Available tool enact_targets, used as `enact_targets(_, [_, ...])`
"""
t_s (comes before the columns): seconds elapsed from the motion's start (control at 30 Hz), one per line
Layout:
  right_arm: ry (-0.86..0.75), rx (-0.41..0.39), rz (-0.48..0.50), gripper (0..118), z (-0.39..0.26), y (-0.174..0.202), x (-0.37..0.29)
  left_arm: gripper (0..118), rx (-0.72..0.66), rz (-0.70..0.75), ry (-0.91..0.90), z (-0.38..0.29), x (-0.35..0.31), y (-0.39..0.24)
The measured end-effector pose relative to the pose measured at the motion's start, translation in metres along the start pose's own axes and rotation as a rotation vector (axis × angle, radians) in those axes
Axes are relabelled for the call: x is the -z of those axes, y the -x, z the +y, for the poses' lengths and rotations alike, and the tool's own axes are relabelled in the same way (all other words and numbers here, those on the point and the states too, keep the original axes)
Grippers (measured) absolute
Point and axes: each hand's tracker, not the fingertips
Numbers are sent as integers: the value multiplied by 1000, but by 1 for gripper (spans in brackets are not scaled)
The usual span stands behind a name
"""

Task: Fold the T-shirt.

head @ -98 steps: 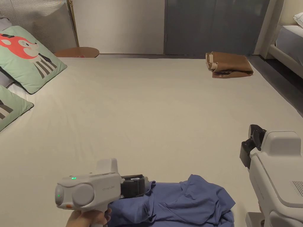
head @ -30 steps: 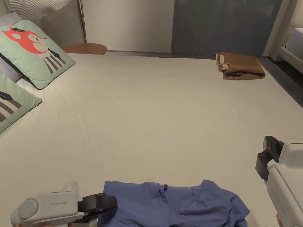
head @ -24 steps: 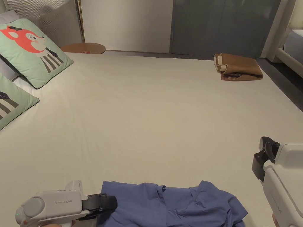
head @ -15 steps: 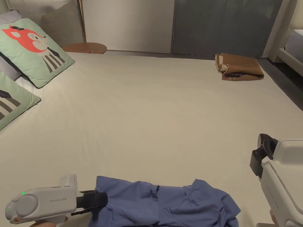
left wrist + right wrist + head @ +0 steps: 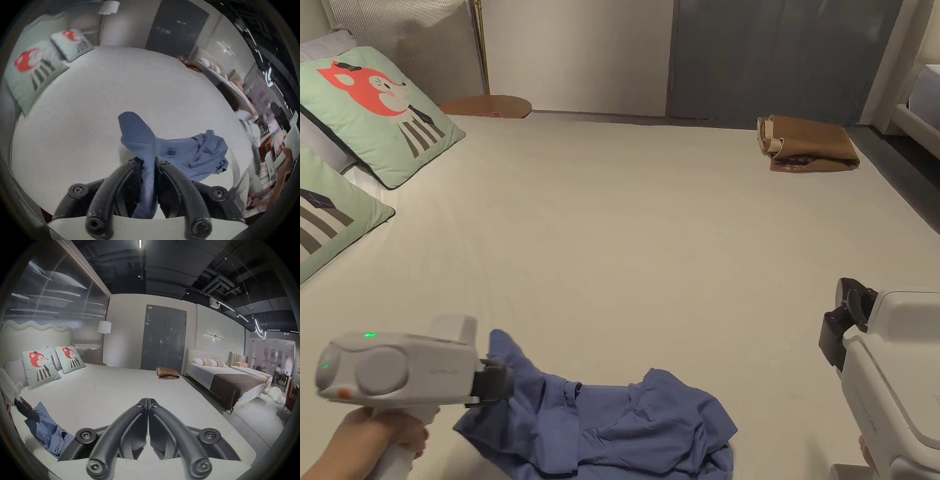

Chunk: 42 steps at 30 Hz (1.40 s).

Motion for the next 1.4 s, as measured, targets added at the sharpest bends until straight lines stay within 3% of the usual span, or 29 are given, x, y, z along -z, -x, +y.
enact_targets(0.17, [-8,13,-18,0,2,-11,-7,9,75,-132,25,15,22,-61])
enact_targets(0.57, [1,34,-73,0,-5,-39,-15,11,237,-148,148,-8,106,-186])
enact_targets(0.6, [2,34,-73,0,-5,-40,-16,16,241,-137,154,-9,110,-185])
enact_targets(0.63, [4,33,-75,0,-6,-42,-15,30,245,-133,161,-10,115,-187])
enact_targets(0.7, [3,31,-79,0,-6,-44,-15,63,236,-153,169,-12,118,-188])
enact_targets(0.73, [5,31,-80,0,-6,-44,-15,85,218,-201,167,-13,116,-190])
enact_targets(0.77, [5,32,-82,0,-6,-44,-17,95,198,-238,152,-13,112,-190])
enact_targets(0.83, [6,36,-85,0,-5,-44,-18,99,189,-291,119,-11,103,-189])
enact_targets(0.87, [6,36,-86,0,-5,-44,-18,106,184,-298,81,-10,101,-187])
enact_targets(1.03, [2,36,-81,0,-4,-41,-18,106,163,-217,-241,-5,55,-167])
enact_targets(1.1, [0,37,-76,0,-3,-38,-18,103,160,-121,-390,-10,40,-155])
enact_targets(1.17, [0,37,-70,0,-4,-37,-16,84,155,-53,-474,-16,34,-142])
enact_targets(1.2, [0,37,-66,0,-4,-36,-15,65,142,-25,-494,-18,32,-137])
enact_targets(1.23, [1,37,-62,0,-4,-34,-15,33,135,8,-488,-20,33,-133])
enact_targets(1.27, [1,37,-59,0,-4,-33,-14,10,124,31,-479,-23,38,-129])
enact_targets(1.3, [3,37,-56,0,-4,-32,-14,0,122,29,-465,-25,43,-124])
enact_targets(1.4, [4,42,-49,0,-5,-31,-14,0,97,41,-434,-39,56,-118])
